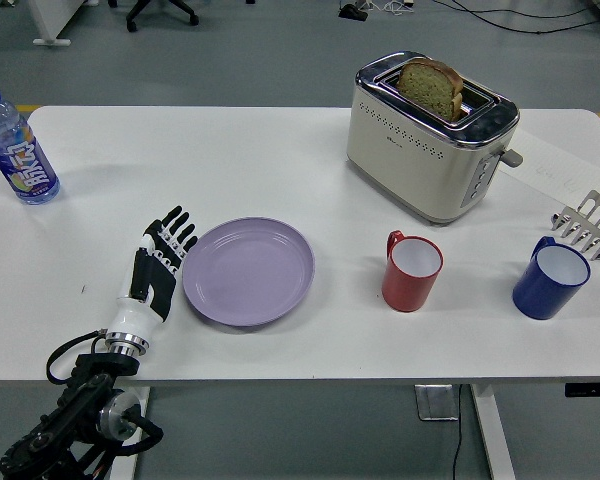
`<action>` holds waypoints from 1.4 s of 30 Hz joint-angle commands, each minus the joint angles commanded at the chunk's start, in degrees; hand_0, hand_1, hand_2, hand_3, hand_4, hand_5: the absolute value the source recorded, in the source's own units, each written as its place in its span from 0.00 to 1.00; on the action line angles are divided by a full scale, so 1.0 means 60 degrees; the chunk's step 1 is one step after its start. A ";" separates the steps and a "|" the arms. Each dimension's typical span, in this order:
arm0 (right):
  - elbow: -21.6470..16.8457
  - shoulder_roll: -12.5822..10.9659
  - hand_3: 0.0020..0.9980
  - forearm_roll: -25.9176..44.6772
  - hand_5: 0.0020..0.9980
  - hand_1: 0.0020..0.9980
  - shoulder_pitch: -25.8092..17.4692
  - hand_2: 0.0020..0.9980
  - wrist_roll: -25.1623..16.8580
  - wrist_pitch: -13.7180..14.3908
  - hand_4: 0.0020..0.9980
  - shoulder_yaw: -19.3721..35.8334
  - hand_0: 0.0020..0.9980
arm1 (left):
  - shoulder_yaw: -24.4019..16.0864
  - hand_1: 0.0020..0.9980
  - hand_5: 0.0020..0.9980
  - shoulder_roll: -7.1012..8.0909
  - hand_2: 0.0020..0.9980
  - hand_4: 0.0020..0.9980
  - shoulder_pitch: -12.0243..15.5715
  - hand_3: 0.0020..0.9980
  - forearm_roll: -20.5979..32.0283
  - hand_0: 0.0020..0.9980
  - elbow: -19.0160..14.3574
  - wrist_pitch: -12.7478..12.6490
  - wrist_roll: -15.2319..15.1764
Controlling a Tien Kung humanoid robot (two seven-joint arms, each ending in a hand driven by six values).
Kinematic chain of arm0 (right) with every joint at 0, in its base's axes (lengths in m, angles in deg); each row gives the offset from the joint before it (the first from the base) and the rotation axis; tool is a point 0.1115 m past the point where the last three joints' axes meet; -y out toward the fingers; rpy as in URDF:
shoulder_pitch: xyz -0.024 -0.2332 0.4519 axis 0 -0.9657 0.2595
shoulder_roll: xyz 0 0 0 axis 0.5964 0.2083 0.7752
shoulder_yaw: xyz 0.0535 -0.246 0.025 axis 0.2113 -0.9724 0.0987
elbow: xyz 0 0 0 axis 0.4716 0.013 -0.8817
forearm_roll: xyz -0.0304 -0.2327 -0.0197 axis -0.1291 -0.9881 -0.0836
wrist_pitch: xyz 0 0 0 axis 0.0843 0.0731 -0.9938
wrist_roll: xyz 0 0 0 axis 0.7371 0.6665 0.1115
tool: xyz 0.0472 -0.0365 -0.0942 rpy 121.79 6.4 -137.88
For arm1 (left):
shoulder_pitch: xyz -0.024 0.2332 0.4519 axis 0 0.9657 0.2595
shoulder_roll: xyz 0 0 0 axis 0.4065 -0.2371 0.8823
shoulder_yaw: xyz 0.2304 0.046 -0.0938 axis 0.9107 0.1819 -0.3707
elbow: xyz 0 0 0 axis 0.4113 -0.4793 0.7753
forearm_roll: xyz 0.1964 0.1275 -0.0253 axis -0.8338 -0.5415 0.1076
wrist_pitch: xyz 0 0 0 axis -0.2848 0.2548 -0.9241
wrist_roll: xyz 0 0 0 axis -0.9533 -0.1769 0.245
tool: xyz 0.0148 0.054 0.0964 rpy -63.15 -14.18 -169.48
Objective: Push plate across desktop
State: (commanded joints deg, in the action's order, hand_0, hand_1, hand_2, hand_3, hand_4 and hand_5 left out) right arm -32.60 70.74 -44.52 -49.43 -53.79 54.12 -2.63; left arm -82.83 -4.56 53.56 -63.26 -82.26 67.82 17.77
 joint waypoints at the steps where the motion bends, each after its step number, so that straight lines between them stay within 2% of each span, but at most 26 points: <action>1: 0.0000 -0.0001 0.62 0.0005 0.36 0.54 0.0004 0.64 -0.0003 -0.0001 0.13 -0.0007 0.60 | 0.0004 0.92 1.00 0.0000 0.93 0.46 0.0002 0.88 0.0027 0.91 -0.0011 0.0000 -0.0005; 31: 0.0000 0.0003 0.62 0.0032 0.36 0.54 0.0060 0.64 -0.0008 -0.0005 0.13 -0.0022 0.60 | 0.0556 0.92 1.00 0.0000 0.93 0.46 -0.0040 0.88 0.0378 0.91 -0.0424 0.0016 -0.0064; 34: 0.0000 0.0003 0.62 0.0027 0.36 0.54 0.0057 0.64 -0.0007 -0.0006 0.13 -0.0018 0.60 | 0.0520 0.92 1.00 0.0000 0.93 0.46 -0.0046 0.88 0.0359 0.91 -0.0432 -0.0054 -0.0110; 42: 0.0000 0.0005 0.62 0.0055 0.36 0.54 0.0060 0.64 -0.0005 -0.0006 0.13 -0.0038 0.60 | 0.0276 0.92 1.00 0.0000 0.93 0.46 -0.0065 0.88 0.0366 0.92 -0.0149 -0.0552 -0.0384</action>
State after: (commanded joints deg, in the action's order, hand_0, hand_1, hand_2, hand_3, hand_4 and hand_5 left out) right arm -32.60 70.77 -44.19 -49.07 -53.81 54.09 -2.86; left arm -81.18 -4.56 53.17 -61.06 -83.15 64.51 15.47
